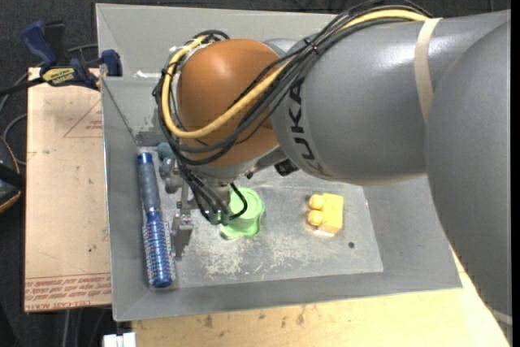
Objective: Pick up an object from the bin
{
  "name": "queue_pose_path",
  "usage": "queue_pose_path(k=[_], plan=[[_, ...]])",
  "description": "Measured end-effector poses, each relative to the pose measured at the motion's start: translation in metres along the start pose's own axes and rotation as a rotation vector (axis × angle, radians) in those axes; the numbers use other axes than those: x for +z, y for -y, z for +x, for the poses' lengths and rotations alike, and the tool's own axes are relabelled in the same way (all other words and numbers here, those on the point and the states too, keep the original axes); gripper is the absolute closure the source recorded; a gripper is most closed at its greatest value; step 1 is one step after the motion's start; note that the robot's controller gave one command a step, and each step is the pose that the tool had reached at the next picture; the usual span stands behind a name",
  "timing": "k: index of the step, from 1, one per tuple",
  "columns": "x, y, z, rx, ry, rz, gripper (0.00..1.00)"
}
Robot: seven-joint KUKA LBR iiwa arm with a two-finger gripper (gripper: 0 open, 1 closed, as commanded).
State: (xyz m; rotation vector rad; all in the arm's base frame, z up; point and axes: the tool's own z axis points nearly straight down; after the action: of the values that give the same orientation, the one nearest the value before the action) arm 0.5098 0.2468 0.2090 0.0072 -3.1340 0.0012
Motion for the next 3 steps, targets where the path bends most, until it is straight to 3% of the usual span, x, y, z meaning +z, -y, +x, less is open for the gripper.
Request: queue_pose_path(k=[1,2,3], plan=[[0.051,0.005,0.031,0.037,0.000,0.001,0.00],[0.035,0.040,-0.036,0.088,0.015,-0.002,0.00],[0.086,0.106,-0.002,-0.188,0.002,0.002,0.00]])
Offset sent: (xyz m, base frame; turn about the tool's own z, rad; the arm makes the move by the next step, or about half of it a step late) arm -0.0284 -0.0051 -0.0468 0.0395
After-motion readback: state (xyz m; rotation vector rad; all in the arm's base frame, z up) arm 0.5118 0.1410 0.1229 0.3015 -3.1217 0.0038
